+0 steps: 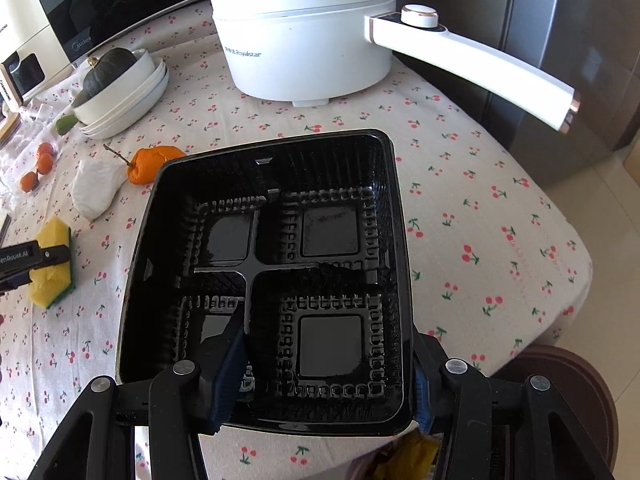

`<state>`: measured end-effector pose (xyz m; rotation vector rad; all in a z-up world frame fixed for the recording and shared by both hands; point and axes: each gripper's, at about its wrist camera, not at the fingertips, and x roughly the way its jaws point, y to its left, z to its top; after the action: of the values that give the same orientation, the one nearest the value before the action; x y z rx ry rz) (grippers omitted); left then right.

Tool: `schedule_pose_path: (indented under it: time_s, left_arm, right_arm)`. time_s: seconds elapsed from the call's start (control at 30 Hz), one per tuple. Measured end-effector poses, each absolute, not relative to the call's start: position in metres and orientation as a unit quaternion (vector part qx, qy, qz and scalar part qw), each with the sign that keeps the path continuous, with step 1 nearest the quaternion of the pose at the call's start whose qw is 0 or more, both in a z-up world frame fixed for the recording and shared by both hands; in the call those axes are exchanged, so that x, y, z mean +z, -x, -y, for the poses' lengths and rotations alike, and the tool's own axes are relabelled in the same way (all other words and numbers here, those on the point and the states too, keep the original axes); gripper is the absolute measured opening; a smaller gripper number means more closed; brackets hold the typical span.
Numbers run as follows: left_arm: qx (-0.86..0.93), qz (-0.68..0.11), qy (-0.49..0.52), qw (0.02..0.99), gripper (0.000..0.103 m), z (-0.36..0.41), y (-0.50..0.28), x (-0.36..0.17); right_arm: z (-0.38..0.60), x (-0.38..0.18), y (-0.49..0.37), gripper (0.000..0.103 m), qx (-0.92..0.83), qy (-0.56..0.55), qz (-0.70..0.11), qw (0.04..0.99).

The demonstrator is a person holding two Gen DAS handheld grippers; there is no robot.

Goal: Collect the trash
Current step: 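Grasp the yellow sponge with the left gripper while the right gripper holds the black tray, then carry the yellow sponge and black tray over the brown bin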

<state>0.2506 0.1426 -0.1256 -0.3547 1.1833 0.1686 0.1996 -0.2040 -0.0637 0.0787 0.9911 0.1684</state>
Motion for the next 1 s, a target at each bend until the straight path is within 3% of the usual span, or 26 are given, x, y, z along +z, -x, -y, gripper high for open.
schedule_pose_path:
  time_s: [0.4, 1.0]
  left_arm:
    - [0.006, -0.544, 0.152, 0.825, 0.068, -0.108, -0.172, -0.103]
    - [-0.118, -0.523, 0.073, 0.841, 0.068, 0.009, -0.144, -0.078]
  right_arm:
    - [0.226, -0.045, -0.150, 0.058, 0.068, -0.026, -0.451, 0.890]
    - [0.315, -0.068, -0.105, 0.059, -0.001, -0.047, -0.477, 0.878]
